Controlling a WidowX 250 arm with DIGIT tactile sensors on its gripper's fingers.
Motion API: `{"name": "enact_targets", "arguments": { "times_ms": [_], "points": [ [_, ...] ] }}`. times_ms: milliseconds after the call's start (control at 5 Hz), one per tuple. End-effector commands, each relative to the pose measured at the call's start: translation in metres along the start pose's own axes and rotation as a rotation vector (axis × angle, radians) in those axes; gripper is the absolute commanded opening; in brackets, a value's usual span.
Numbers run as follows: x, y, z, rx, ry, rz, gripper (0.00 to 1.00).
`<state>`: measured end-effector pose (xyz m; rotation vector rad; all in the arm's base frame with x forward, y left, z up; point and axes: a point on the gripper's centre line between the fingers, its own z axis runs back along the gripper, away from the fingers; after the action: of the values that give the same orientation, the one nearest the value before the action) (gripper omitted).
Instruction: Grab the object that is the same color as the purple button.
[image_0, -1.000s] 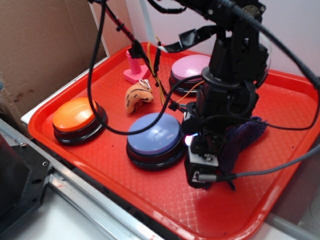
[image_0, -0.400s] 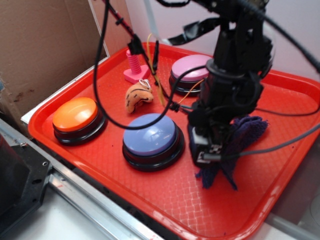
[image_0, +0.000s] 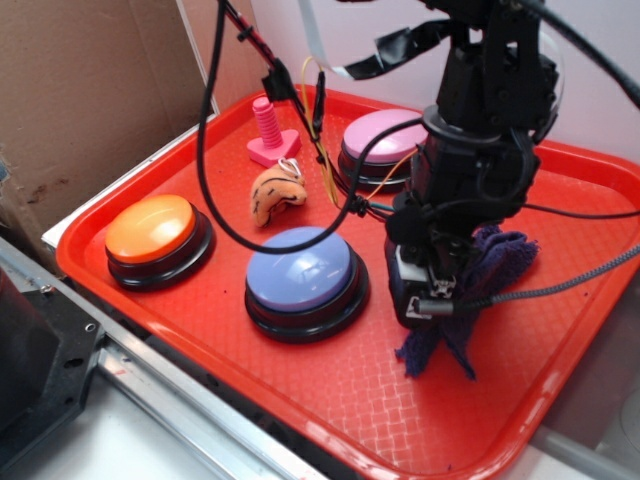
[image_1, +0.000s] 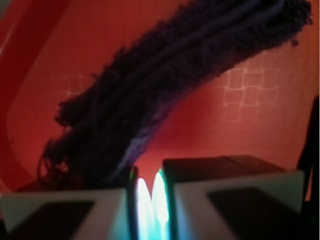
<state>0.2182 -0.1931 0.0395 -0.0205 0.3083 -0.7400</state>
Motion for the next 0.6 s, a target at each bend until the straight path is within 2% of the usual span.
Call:
{"name": "enact_targets", "arguments": {
  "times_ms": [0, 400],
  "points": [
    [-0.017, -0.022, 0.032, -0.025, -0.169, -0.009, 1.0],
    [0.009, -0.016, 0.042, 0.005, -0.182, -0.053, 1.0]
  ]
}}
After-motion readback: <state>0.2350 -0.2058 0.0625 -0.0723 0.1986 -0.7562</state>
